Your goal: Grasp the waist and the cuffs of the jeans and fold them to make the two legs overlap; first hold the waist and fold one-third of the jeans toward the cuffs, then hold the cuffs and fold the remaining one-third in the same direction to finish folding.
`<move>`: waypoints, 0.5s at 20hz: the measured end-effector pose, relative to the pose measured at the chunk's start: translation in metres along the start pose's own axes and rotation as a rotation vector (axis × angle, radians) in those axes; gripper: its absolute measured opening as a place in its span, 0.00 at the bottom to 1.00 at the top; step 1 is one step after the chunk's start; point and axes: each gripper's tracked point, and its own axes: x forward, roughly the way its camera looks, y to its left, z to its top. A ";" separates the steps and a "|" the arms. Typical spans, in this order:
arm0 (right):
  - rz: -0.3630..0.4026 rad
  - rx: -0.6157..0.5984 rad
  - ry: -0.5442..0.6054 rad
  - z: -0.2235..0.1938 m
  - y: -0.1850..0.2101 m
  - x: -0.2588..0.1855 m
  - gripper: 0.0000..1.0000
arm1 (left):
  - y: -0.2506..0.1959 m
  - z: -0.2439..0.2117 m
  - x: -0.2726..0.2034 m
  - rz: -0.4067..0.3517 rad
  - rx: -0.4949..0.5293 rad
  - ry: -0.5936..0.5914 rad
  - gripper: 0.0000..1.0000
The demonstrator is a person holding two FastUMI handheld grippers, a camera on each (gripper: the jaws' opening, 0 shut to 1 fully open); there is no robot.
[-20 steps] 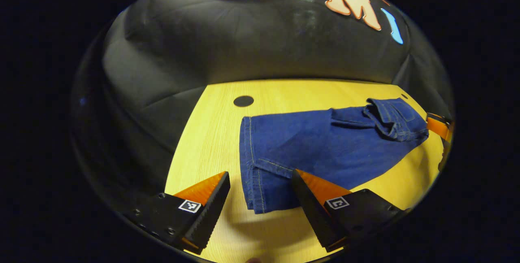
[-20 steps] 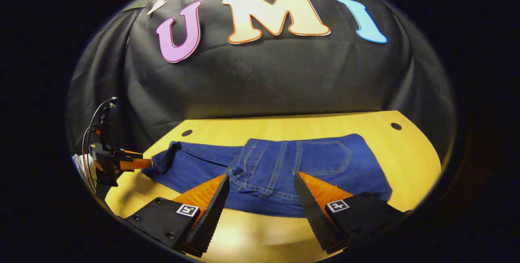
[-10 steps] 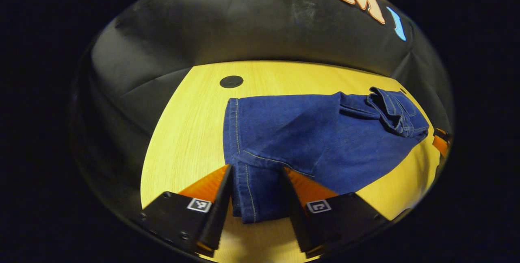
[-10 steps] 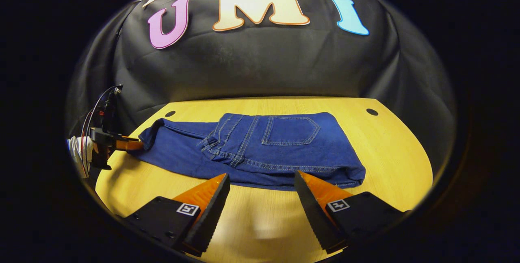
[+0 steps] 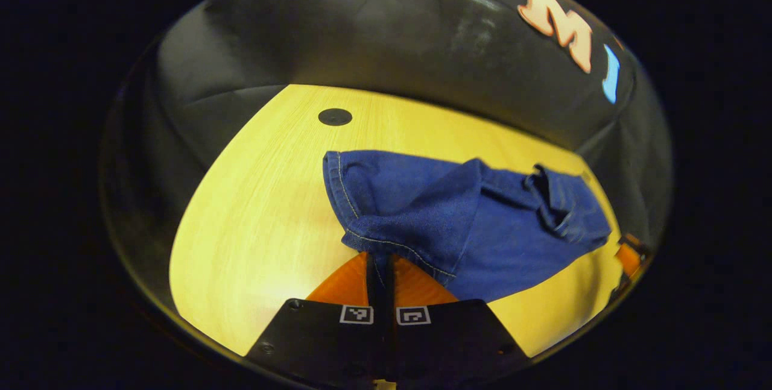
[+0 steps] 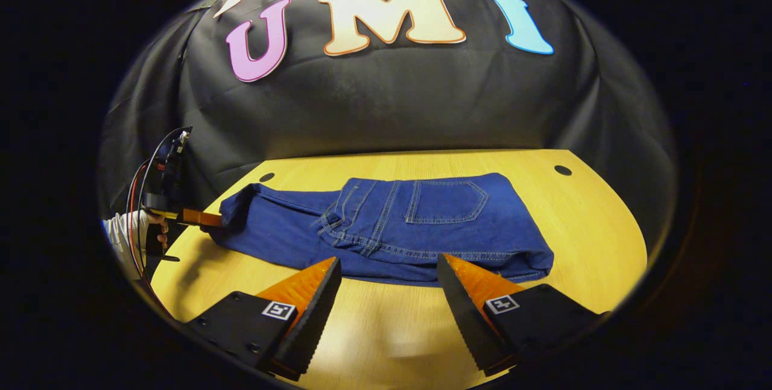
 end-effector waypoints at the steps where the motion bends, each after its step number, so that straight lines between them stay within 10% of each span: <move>1: 0.011 0.002 -0.004 0.003 -0.002 -0.003 0.98 | -0.009 0.009 -0.011 -0.019 -0.036 -0.027 0.00; 10: 0.088 0.066 -0.039 0.038 -0.044 -0.033 0.98 | -0.158 0.068 -0.063 -0.161 -0.001 -0.179 0.00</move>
